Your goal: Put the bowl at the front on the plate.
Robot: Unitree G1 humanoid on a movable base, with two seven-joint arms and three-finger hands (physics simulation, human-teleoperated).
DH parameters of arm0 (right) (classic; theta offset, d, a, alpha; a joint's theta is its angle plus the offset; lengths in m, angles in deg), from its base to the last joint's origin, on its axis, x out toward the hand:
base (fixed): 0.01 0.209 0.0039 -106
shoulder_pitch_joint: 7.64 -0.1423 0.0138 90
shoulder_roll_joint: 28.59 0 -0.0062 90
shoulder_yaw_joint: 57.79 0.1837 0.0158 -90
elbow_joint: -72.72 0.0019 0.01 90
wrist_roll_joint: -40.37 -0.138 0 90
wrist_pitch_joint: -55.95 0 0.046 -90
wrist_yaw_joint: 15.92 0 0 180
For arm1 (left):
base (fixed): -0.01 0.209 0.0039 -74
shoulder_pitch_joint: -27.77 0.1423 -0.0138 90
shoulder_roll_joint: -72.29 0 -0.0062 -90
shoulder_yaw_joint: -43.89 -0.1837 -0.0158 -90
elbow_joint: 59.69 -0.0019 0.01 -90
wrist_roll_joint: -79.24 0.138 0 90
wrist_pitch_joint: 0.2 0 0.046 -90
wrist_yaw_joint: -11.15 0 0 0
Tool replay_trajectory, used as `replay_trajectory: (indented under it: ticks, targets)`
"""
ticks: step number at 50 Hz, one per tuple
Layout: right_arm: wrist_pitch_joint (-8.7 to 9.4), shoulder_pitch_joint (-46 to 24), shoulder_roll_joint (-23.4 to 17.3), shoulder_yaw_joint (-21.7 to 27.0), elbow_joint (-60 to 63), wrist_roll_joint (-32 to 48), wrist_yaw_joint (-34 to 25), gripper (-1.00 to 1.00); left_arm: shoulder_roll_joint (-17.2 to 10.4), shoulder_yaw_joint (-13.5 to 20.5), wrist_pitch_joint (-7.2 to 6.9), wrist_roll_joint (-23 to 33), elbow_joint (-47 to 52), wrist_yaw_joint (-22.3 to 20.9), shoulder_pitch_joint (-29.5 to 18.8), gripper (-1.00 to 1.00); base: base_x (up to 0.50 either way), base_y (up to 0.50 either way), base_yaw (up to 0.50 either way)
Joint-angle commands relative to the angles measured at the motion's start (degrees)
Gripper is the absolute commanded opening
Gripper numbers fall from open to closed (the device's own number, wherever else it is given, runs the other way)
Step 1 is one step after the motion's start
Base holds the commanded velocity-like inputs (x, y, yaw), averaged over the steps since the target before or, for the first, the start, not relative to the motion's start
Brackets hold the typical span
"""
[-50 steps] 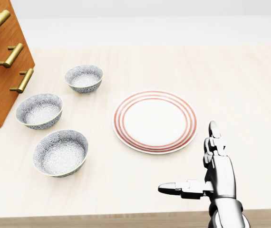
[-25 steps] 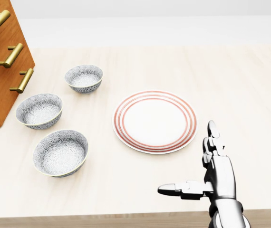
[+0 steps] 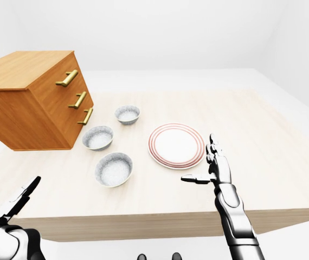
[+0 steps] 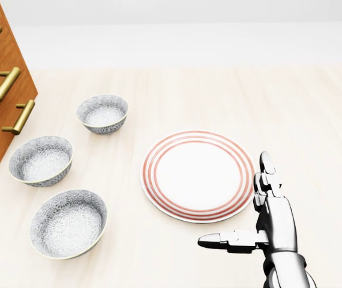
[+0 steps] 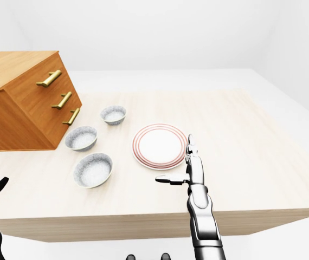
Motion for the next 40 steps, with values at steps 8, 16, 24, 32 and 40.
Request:
replay_trajectory:
  ticks: [8,16,24,32,40]
  targets:
    - [0.06,0.41,0.11,-0.34,1.24,0.32,-0.36,1.00,-0.09,0.06,0.00,-0.21,0.18,0.00,-0.17,1.00,0.48,0.00,0.00]
    - [0.24,0.31,0.17,-0.33,1.22,0.39,-0.31,1.00,0.04,-0.21,0.00,0.20,-0.52,0.00,-0.13,1.00,0.50,0.00,0.00]
    - [-0.27,0.30,0.11,-0.26,0.78,0.60,-0.20,1.00,0.01,-0.13,0.00,0.04,-0.22,0.00,-0.05,1.00,0.50,0.00,0.00]
    - [0.03,0.33,0.19,-0.26,1.21,0.48,-0.08,1.00,-0.05,-0.06,0.00,0.30,-0.32,0.00,-0.21,1.00,0.50,0.00,0.00]
    - [0.16,1.60,0.33,-0.64,4.27,0.67,-0.13,1.00,0.02,-0.33,0.00,0.44,-0.76,0.00,-0.17,1.00,0.15,0.00,0.00]
